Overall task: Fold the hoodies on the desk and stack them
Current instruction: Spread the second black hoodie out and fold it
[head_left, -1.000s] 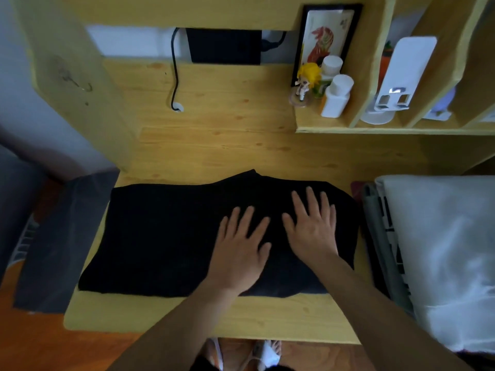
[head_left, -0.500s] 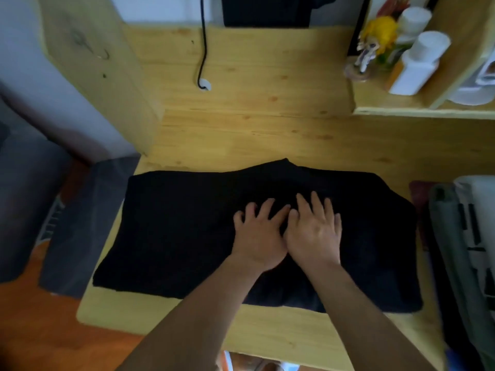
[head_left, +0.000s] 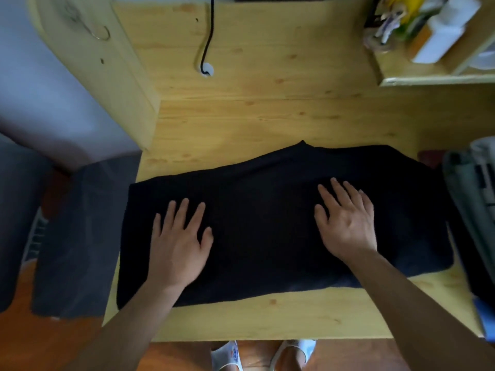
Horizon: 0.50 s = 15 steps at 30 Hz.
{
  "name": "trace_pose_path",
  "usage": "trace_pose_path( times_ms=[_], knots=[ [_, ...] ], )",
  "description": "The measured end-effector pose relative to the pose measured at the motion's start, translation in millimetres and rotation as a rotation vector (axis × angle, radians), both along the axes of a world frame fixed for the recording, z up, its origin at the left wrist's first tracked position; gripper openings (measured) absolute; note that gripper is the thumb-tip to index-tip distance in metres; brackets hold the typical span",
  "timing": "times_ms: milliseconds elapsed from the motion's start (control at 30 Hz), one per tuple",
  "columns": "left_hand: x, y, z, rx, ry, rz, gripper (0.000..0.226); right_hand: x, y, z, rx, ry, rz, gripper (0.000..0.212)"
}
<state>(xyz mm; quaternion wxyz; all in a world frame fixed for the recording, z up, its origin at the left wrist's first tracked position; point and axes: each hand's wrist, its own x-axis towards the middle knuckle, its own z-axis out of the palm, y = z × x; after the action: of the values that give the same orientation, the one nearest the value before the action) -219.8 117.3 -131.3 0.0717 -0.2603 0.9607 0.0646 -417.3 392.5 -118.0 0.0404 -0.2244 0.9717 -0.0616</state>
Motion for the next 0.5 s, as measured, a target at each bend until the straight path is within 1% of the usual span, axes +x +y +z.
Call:
trace_pose_path(
  times_ms=[67,133,200,233,267,300,367,400,433,467,500],
  knots=[
    [40.0,4.8,-1.6,-0.018,-0.032,-0.110,0.067,-6.5,10.6,0.1,0.001,0.005,0.057,0.054],
    [68.4,11.2,1.1,0.007,-0.041,-0.174,0.067,-14.2,17.6,4.8,0.088,-0.003,0.086,0.052],
    [78.2,12.2,3.5,0.003,-0.018,-0.228,0.065,-20.2,4.8,16.0,0.252,-0.055,0.028,0.052],
    [78.4,8.6,5.9,-0.008,0.029,-0.249,0.061,-17.0,-11.9,22.7,0.312,-0.080,-0.030,0.057],
    [76.0,2.2,9.1,-0.011,0.098,-0.257,0.056,-7.4,-32.1,28.8,0.320,-0.084,-0.092,0.061],
    [72.5,-6.5,11.9,-0.001,0.170,-0.240,0.051,8.0,-53.0,32.6,0.270,-0.068,-0.116,0.063],
    [60.7,-31.1,14.1,-0.005,0.254,-0.126,0.046,48.6,-87.1,28.2,0.083,-0.030,-0.015,0.060],
    [55.5,-44.9,13.9,0.001,0.240,-0.019,0.052,69.9,-96.0,19.4,0.062,-0.037,0.061,0.061],
    [51.8,-58.3,13.1,0.041,0.184,0.099,0.062,86.6,-98.7,8.8,0.082,-0.065,0.118,0.062],
    [49.2,-68.8,12.4,0.106,0.128,0.199,0.068,94.1,-96.8,-1.3,0.106,-0.084,0.129,0.062],
    [48.3,-75.6,12.2,0.148,0.108,0.243,0.066,93.4,-94.4,-6.7,0.094,-0.095,0.104,0.062]
  ],
)
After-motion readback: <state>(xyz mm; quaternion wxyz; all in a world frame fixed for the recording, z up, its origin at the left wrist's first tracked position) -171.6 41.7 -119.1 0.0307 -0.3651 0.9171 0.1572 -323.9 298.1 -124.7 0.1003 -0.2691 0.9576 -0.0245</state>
